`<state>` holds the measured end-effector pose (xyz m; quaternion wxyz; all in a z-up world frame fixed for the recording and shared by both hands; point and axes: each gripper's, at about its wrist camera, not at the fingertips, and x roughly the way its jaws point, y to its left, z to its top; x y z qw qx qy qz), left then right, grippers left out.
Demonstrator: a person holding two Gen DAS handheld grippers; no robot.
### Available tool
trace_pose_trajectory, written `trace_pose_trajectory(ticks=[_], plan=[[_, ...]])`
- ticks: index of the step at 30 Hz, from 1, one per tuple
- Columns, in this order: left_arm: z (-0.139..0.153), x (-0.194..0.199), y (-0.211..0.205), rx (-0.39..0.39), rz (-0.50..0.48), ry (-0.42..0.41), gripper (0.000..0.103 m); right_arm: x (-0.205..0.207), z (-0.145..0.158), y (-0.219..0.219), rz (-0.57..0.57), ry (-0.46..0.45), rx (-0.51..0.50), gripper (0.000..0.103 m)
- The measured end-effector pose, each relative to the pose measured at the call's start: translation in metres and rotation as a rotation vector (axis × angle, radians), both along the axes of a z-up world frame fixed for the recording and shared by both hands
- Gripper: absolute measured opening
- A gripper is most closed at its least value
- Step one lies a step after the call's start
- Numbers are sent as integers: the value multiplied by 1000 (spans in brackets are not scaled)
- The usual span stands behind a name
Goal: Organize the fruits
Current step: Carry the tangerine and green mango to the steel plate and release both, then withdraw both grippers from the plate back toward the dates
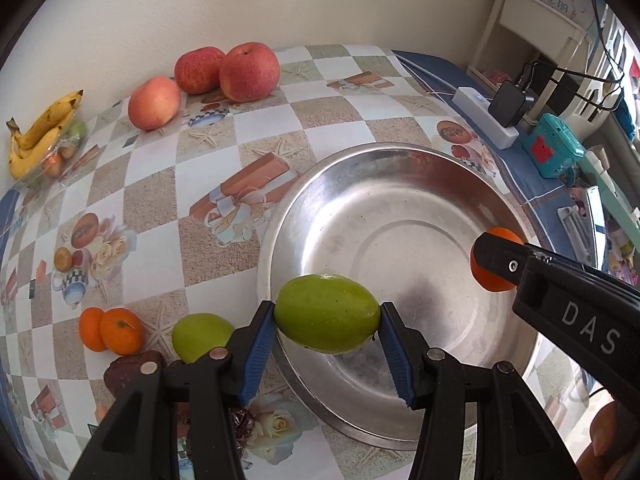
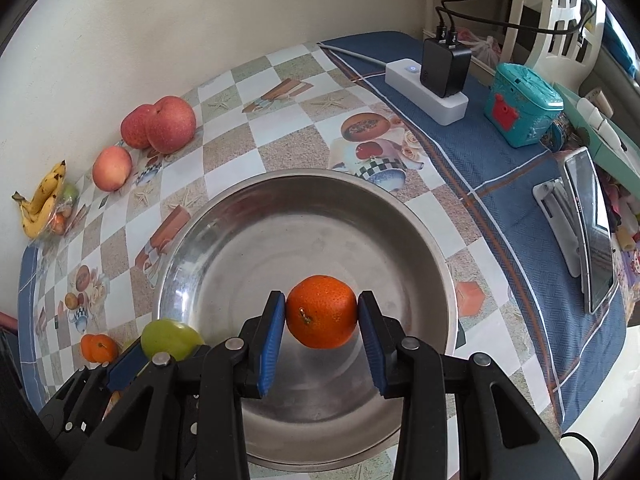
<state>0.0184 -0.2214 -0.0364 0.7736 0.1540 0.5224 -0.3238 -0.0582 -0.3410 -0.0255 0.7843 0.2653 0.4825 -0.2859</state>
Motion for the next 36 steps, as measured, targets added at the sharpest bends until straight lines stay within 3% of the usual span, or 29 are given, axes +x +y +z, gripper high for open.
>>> trace_pose_trajectory(ticks=[15, 21, 36], plan=[[8, 2, 13, 19, 37, -28, 62, 0, 3, 3, 0, 3, -21, 41], [11, 14, 31, 33, 110, -12, 64, 3, 5, 7, 14, 0, -29, 41], [32, 58, 113, -34, 379, 4, 64, 10, 9, 25, 76, 1, -51, 41]])
